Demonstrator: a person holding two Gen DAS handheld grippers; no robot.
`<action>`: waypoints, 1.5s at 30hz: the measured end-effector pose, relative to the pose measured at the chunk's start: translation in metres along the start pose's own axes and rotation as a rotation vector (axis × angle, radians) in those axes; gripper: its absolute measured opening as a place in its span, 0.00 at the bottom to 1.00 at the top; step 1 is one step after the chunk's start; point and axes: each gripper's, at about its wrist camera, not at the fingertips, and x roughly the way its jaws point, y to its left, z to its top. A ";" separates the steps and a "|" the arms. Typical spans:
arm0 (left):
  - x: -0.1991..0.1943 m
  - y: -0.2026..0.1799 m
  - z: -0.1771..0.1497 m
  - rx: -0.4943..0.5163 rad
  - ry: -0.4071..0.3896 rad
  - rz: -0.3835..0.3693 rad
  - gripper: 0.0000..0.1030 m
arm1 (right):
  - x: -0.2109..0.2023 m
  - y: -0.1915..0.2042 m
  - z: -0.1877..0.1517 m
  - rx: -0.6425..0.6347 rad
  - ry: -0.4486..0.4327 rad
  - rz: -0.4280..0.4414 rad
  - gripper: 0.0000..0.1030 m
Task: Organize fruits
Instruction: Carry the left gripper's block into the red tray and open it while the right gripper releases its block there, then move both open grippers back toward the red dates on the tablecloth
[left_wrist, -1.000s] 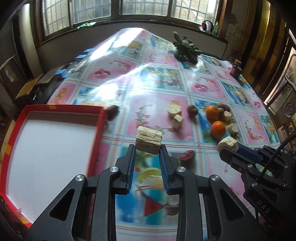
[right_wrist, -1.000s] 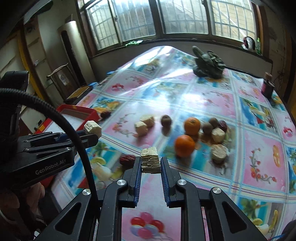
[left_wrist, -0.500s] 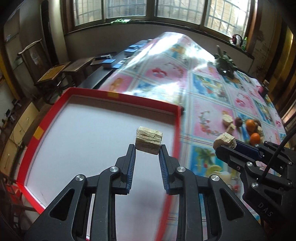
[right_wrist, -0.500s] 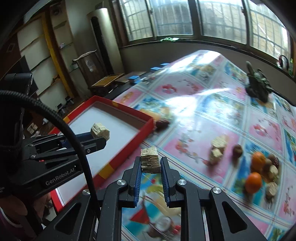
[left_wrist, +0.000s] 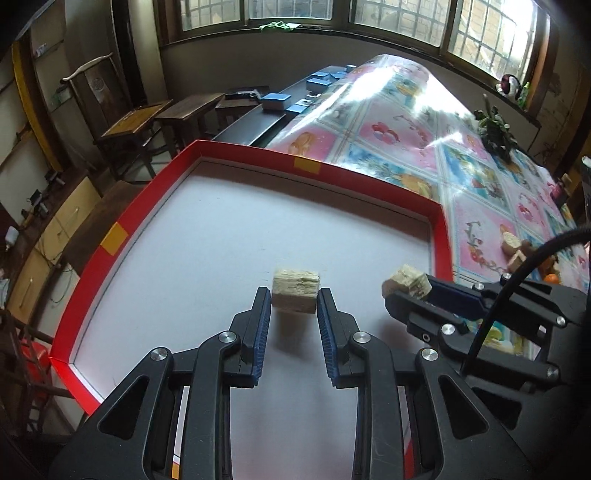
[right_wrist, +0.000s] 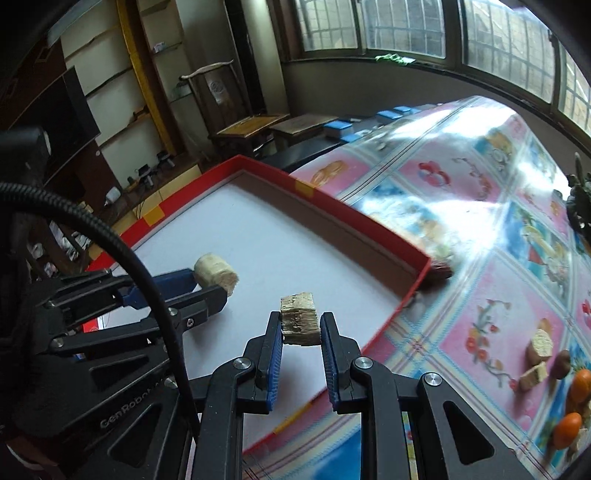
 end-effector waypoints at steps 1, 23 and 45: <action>0.001 0.001 0.001 -0.007 0.002 -0.005 0.24 | 0.005 0.001 -0.001 -0.003 0.010 -0.002 0.19; 0.011 0.023 0.005 0.043 0.034 0.041 0.64 | 0.022 -0.125 0.060 0.170 0.015 -0.234 0.40; -0.021 -0.068 0.010 0.147 -0.011 -0.188 0.64 | -0.087 -0.154 -0.055 0.209 -0.017 -0.342 0.43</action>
